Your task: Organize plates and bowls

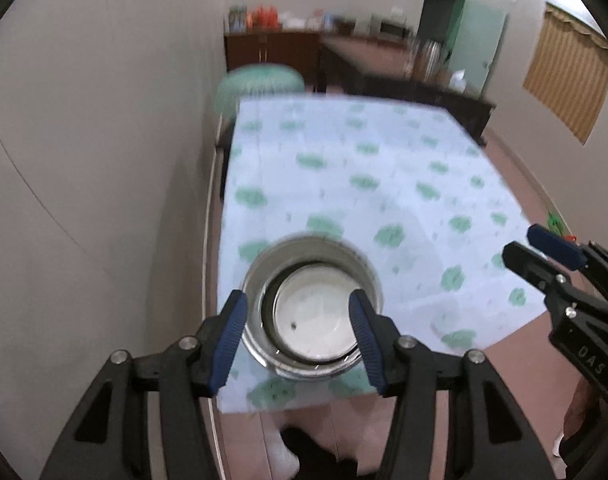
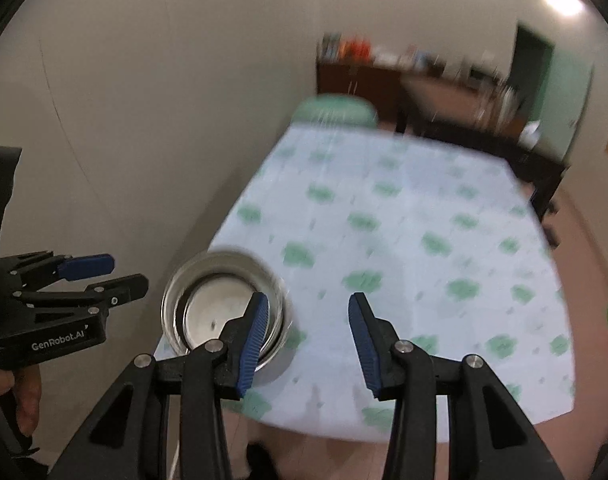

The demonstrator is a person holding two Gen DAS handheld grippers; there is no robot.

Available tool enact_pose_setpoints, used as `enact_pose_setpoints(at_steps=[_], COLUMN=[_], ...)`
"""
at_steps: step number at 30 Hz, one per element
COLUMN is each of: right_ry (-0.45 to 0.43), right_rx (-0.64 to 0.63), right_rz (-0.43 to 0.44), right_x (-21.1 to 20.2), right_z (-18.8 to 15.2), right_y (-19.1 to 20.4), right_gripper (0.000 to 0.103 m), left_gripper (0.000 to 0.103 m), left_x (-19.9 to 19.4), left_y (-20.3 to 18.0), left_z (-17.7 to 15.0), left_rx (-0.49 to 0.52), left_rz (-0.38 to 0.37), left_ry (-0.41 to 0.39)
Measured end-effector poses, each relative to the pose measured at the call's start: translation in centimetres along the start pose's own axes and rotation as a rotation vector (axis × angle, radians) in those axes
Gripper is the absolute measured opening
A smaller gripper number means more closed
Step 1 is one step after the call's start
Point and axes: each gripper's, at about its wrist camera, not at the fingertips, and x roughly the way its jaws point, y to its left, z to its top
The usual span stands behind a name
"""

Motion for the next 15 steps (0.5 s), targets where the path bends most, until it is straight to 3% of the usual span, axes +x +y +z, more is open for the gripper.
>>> enact_pose_setpoints(at_steps=[4, 6, 9, 15], right_ry=[-0.157, -0.239, -0.336, -0.358], right_rx=[-0.016, -0.008, 0.013, 0.031], right_rz=[-0.060, -0.085, -0.108, -0.126], right_x=[-5.1, -7.8, -11.1, -13.8], right_z=[-0.5, -1.1, -2.3, -4.1], right_y=[-0.7, -1.0, -1.1, -1.3], right_gripper=[0.054, 0.063, 0.066, 0.067], left_gripper=[0.063, 0.074, 0.076, 0.076], left_x=[-4.5, -6.1, -8.4, -11.2], left_y=[-1.3, -2.1, -3.2, -4.6], left_z=[-0.3, -0.8, -1.9, -3.9], left_rx=[0.007, 0.025, 0.041, 0.056], left_rz=[0.012, 0.013, 0.020, -0.006], left_ry=[-0.141, -0.184, -0.222, -0.256])
